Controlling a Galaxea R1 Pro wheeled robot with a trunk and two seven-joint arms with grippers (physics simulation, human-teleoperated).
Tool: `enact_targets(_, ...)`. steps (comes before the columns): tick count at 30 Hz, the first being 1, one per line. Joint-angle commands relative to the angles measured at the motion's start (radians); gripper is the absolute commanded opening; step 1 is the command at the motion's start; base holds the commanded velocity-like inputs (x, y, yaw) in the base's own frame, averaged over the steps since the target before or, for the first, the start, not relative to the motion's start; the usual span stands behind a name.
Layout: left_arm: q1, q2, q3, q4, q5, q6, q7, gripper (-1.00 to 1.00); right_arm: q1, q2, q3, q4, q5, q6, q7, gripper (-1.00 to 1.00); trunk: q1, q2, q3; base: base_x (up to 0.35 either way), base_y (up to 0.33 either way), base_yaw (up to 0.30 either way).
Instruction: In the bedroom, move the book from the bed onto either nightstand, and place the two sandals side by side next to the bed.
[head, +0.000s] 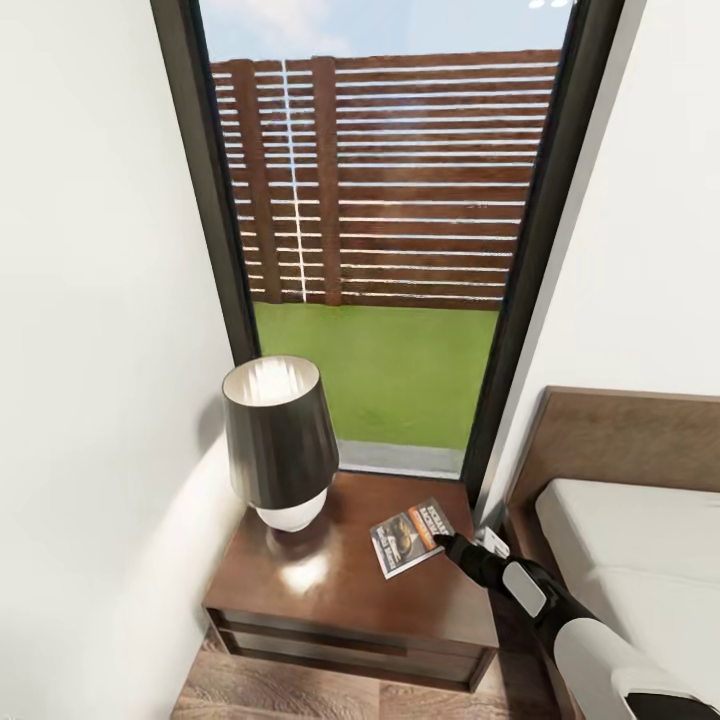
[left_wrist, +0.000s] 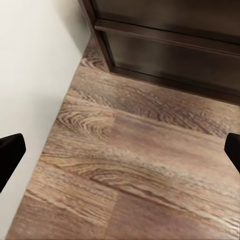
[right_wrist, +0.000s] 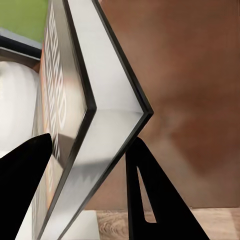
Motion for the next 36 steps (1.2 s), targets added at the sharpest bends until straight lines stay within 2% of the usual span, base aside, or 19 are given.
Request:
enact_targets(1, -0.001, 0.0, -0.009, 0.001, 0.007, -0.003, 0.005, 1.0, 0.0, 0.0, -0.008, -0.001, -0.004, 0.008, 0.002, -1.0, 0.004, -0.008, -0.004, 0.0, 0.0, 0.0)
enact_targets(36, -0.001, 0.0, -0.008, 0.001, 0.007, -0.001, 0.005, 1.0, 0.0, 0.0, -0.011, 0.001, -0.005, 0.009, -0.019, -1.0, 0.138, -0.253, -0.114, 0.0, 0.0, 0.0)
